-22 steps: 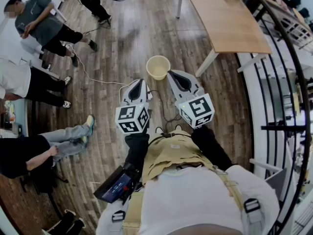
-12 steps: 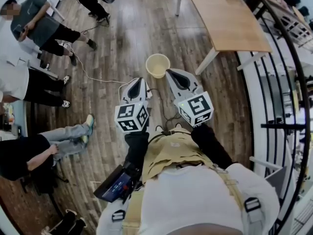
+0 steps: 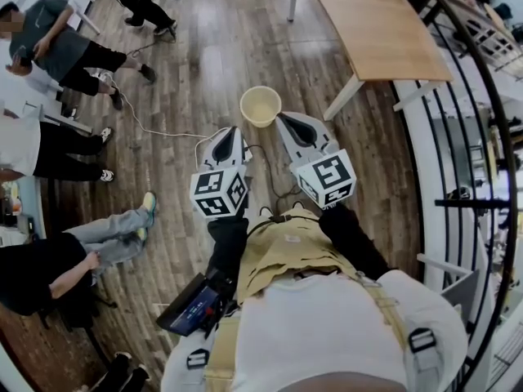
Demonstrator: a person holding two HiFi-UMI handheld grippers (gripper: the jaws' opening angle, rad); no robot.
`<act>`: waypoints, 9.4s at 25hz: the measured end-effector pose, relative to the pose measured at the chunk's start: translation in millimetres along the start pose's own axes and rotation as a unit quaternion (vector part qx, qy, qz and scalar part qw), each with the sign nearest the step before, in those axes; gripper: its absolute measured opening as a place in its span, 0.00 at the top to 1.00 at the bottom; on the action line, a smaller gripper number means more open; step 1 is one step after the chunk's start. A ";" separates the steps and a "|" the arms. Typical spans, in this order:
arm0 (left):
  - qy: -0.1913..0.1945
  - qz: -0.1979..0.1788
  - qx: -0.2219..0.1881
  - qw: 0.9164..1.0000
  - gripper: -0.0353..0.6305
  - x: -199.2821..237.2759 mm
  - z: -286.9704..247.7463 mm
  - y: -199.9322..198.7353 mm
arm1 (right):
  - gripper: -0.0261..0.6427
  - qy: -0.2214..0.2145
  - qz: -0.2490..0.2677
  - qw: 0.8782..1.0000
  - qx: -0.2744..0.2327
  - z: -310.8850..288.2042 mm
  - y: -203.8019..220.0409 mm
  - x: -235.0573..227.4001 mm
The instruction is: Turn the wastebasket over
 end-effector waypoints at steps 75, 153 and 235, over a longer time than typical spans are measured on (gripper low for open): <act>-0.131 0.087 0.211 0.965 0.94 175.4 -329.8 60.8 | 0.93 -0.111 -0.138 0.954 0.243 -250.8 239.4 -220.6; -0.178 -0.036 0.361 0.915 0.87 472.6 -638.7 455.2 | 0.92 -0.254 -0.121 0.851 0.443 -405.2 813.2 -167.7; -0.083 -0.085 0.014 0.993 0.95 118.2 -275.2 -98.2 | 0.93 -0.032 0.004 0.999 0.037 -256.3 61.0 -191.9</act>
Point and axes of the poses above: the fingertips, and each gripper's own axes: z backward along the fingers, x to its left, y out of its underside, the point moved 9 cm from there along z, backward along the fingers, and after that the axes turned 10 degrees about z, right-handed, at the moved point
